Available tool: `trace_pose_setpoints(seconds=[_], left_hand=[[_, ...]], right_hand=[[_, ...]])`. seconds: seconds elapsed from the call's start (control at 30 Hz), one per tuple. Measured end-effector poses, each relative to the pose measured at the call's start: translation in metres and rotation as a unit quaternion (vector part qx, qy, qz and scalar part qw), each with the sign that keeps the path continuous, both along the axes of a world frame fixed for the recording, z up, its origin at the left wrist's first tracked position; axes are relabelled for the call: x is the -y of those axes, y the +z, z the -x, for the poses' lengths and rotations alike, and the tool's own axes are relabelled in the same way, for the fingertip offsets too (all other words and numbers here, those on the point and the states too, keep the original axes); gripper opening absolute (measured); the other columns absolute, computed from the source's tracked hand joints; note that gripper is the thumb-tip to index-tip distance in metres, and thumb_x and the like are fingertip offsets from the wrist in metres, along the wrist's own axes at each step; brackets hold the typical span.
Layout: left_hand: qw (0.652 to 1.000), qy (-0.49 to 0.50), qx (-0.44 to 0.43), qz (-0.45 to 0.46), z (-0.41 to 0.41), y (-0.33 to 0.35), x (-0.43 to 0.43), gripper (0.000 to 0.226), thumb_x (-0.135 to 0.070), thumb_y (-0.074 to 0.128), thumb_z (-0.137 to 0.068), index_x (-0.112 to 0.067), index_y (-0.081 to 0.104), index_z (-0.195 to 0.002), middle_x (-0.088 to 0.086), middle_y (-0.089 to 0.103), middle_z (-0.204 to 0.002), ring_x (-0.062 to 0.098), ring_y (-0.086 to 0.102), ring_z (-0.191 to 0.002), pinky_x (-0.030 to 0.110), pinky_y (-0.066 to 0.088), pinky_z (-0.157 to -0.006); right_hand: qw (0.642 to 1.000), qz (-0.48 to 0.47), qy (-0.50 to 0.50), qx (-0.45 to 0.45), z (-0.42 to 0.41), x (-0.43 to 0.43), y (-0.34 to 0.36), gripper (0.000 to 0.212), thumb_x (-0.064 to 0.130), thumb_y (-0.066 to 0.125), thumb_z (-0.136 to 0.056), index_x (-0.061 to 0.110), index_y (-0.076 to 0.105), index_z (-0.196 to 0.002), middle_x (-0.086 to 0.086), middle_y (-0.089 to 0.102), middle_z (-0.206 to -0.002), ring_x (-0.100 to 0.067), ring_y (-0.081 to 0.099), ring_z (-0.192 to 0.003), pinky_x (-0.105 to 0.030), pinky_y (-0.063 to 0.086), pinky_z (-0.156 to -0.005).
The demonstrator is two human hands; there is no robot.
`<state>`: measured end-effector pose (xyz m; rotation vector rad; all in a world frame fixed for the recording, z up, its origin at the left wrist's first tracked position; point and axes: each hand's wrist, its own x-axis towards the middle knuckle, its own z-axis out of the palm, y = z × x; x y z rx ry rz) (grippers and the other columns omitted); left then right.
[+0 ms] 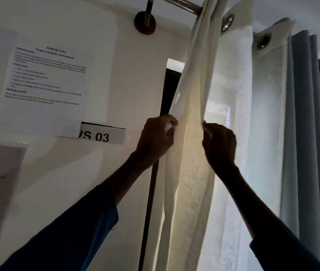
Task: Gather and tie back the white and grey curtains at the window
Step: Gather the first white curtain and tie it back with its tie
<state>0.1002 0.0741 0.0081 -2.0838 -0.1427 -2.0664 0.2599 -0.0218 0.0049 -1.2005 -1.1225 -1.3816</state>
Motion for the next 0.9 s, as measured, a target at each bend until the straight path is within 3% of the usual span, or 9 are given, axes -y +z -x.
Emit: trace_pose_setpoints(seconds=[0.07, 0.2, 0.27, 0.4, 0.57, 0.67, 0.73, 0.83, 0.9], left_hand=[[1.000, -0.013, -0.002, -0.016, -0.007, -0.004, 0.004, 0.014, -0.014, 0.069, -0.090, -0.008, 0.073, -0.102, 0.002, 0.076, -0.097, 0.012, 0.071, -0.089, 0.007, 0.047, -0.082], [0.998, -0.037, -0.025, -0.035, -0.021, -0.008, 0.019, 0.018, -0.017, 0.068, -0.092, -0.004, 0.074, -0.103, 0.006, 0.076, -0.096, 0.015, 0.073, -0.086, 0.019, 0.055, -0.083], [0.998, -0.035, -0.030, -0.042, -0.028, -0.007, 0.025, 0.018, -0.017, 0.068, -0.093, -0.004, 0.074, -0.104, 0.006, 0.077, -0.096, 0.017, 0.074, -0.084, 0.016, 0.053, -0.082], [0.999, -0.032, -0.041, -0.013, -0.036, -0.004, 0.029, 0.019, -0.019, 0.063, -0.095, -0.007, 0.076, -0.101, 0.004, 0.077, -0.091, 0.016, 0.073, -0.081, 0.026, 0.060, -0.079], [0.994, -0.063, -0.030, 0.085, -0.035, 0.000, 0.037, 0.028, -0.015, 0.059, -0.095, -0.007, 0.074, -0.073, -0.002, 0.068, -0.062, 0.006, 0.064, -0.059, 0.022, 0.055, -0.063], [0.980, -0.105, -0.009, 0.167, -0.039, 0.003, 0.042, 0.046, -0.027, 0.057, -0.098, -0.016, 0.062, -0.054, -0.008, 0.057, -0.047, 0.004, 0.059, -0.047, 0.021, 0.052, -0.059], [0.979, -0.097, -0.004, 0.178, -0.042, 0.005, 0.042, 0.040, -0.036, 0.063, -0.094, -0.012, 0.070, -0.063, -0.002, 0.067, -0.056, 0.005, 0.064, -0.053, 0.024, 0.057, -0.063], [0.981, -0.058, 0.006, 0.187, -0.043, 0.005, 0.041, 0.024, -0.029, 0.074, -0.086, -0.005, 0.075, -0.090, 0.003, 0.074, -0.082, 0.007, 0.061, -0.064, 0.017, 0.050, -0.059], [0.979, -0.044, 0.007, 0.197, -0.044, 0.003, 0.037, 0.022, -0.025, 0.075, -0.084, -0.008, 0.073, -0.098, -0.001, 0.071, -0.085, 0.008, 0.060, -0.071, 0.017, 0.048, -0.065]], right_hand=[[0.999, -0.028, 0.016, -0.019, -0.010, 0.009, -0.002, 0.015, 0.005, 0.062, -0.095, 0.008, 0.076, -0.101, -0.012, 0.074, -0.081, -0.031, 0.069, -0.074, -0.035, 0.055, -0.066], [0.999, -0.030, 0.017, 0.016, -0.006, 0.007, -0.016, 0.013, 0.006, 0.069, -0.091, 0.009, 0.076, -0.102, -0.007, 0.075, -0.096, -0.025, 0.070, -0.089, -0.031, 0.054, -0.074], [0.998, -0.030, 0.042, 0.022, 0.000, 0.002, -0.023, 0.012, 0.013, 0.070, -0.092, 0.012, 0.076, -0.103, -0.004, 0.075, -0.099, -0.022, 0.068, -0.090, -0.033, 0.057, -0.072], [0.997, -0.044, 0.056, 0.027, 0.010, -0.001, -0.033, 0.016, 0.017, 0.070, -0.092, 0.013, 0.075, -0.107, -0.004, 0.072, -0.097, -0.022, 0.066, -0.088, -0.033, 0.055, -0.064], [0.999, -0.002, 0.012, 0.043, 0.008, -0.004, -0.044, 0.028, 0.023, 0.059, -0.097, 0.017, 0.067, -0.123, -0.003, 0.064, -0.108, -0.021, 0.059, -0.095, -0.030, 0.052, -0.055], [0.998, 0.021, 0.022, 0.058, 0.006, -0.005, -0.049, 0.033, 0.030, 0.052, -0.099, 0.015, 0.067, -0.125, -0.005, 0.063, -0.117, -0.015, 0.056, -0.097, -0.011, 0.036, -0.058], [0.995, 0.035, 0.044, 0.077, 0.005, -0.003, -0.052, 0.034, 0.032, 0.049, -0.099, 0.015, 0.070, -0.120, -0.004, 0.062, -0.121, -0.013, 0.055, -0.098, -0.006, 0.029, -0.061], [0.990, 0.056, 0.092, 0.092, -0.006, 0.000, -0.053, 0.028, 0.028, 0.053, -0.098, 0.017, 0.074, -0.112, 0.001, 0.061, -0.123, -0.013, 0.057, -0.100, -0.020, 0.048, -0.057], [0.992, 0.020, 0.100, 0.077, -0.016, 0.008, -0.049, 0.022, 0.026, 0.057, -0.097, 0.017, 0.077, -0.104, 0.003, 0.062, -0.120, -0.013, 0.058, -0.103, -0.026, 0.052, -0.065]])
